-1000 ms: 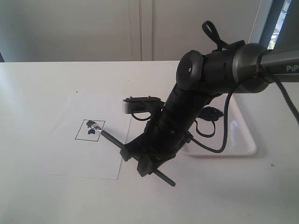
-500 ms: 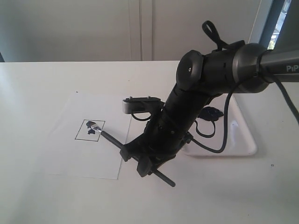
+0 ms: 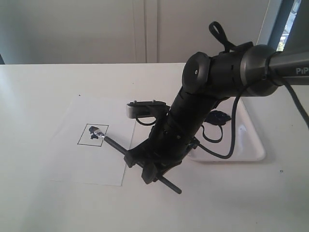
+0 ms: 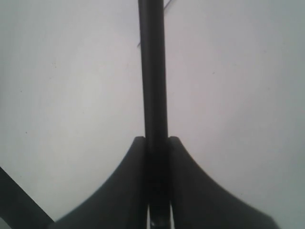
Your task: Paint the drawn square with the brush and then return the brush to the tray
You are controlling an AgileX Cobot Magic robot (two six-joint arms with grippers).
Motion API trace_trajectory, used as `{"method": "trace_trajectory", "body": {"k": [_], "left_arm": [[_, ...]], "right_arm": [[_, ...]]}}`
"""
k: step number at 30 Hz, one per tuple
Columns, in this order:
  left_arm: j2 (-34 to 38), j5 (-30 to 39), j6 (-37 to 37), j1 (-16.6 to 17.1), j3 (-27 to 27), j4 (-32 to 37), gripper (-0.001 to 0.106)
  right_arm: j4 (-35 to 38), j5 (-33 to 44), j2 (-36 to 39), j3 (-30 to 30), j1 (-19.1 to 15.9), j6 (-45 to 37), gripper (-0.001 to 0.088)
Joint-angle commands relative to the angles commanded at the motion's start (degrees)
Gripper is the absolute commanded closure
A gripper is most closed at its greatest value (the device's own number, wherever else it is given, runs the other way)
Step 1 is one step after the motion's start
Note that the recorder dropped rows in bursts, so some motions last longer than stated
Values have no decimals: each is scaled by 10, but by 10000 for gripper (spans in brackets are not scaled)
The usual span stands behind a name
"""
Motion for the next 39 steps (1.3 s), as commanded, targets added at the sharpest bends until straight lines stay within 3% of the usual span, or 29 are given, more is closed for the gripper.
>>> {"method": "trace_trajectory", "body": {"k": [5, 13, 18, 23, 30, 34, 39], "left_arm": [[47, -2, -19, 0, -86, 46, 1053], [233, 133, -37, -9, -233, 46, 1053], [367, 212, 36, -65, -324, 41, 1053], [482, 284, 181, -132, -396, -4, 1053], [554, 308, 240, -141, -430, -20, 1053], [620, 352, 349, -141, -439, -124, 1053], [688, 343, 438, -141, -439, -254, 1053]], "right_arm": [[2, 0, 0, 0, 0, -1, 868], [2, -1, 0, 0, 0, -7, 868], [2, 0, 0, 0, 0, -11, 868], [2, 0, 0, 0, 0, -15, 868], [2, 0, 0, 0, 0, -15, 868], [2, -1, 0, 0, 0, -16, 868], [16, -1, 0, 0, 0, -20, 868]]}}
